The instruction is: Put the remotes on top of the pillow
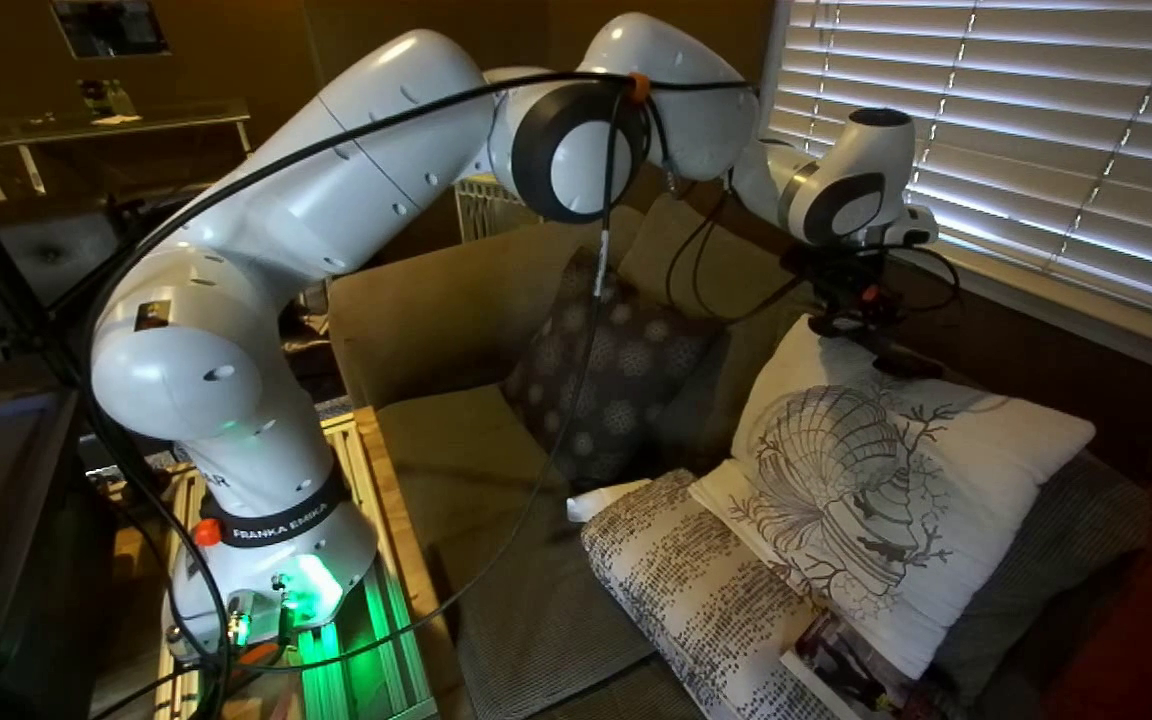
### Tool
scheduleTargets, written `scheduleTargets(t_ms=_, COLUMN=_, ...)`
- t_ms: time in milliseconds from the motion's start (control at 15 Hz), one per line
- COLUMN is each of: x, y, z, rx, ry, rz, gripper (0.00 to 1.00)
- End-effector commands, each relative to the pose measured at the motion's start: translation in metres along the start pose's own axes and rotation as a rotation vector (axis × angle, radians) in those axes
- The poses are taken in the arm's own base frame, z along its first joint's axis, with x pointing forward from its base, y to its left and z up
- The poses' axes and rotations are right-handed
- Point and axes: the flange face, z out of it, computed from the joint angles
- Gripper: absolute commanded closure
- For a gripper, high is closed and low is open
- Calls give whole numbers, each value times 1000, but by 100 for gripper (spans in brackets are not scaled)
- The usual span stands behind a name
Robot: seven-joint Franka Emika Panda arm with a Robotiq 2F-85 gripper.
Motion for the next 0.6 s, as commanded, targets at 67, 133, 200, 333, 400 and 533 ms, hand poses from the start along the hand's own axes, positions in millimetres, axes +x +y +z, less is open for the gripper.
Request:
scheduleTargets(t_ms=67, x=-18, y=-13, z=-34, rx=-18, ry=28, rz=-66, gripper=60)
scheduleTargets(t_ms=133, x=-23, y=-14, z=-40, rx=-16, ry=33, rz=-79, gripper=60)
scheduleTargets(t_ms=200, x=-28, y=-15, z=-46, rx=-14, ry=33, rz=-91, gripper=60)
scheduleTargets(t_ms=333, x=-40, y=-15, z=-57, rx=-12, ry=27, rz=-110, gripper=60)
scheduleTargets(t_ms=400, x=-47, y=-15, z=-64, rx=-5, ry=17, rz=-117, gripper=60)
scheduleTargets(t_ms=533, x=-62, y=-14, z=-76, rx=-1, ry=6, rz=-142, gripper=60)
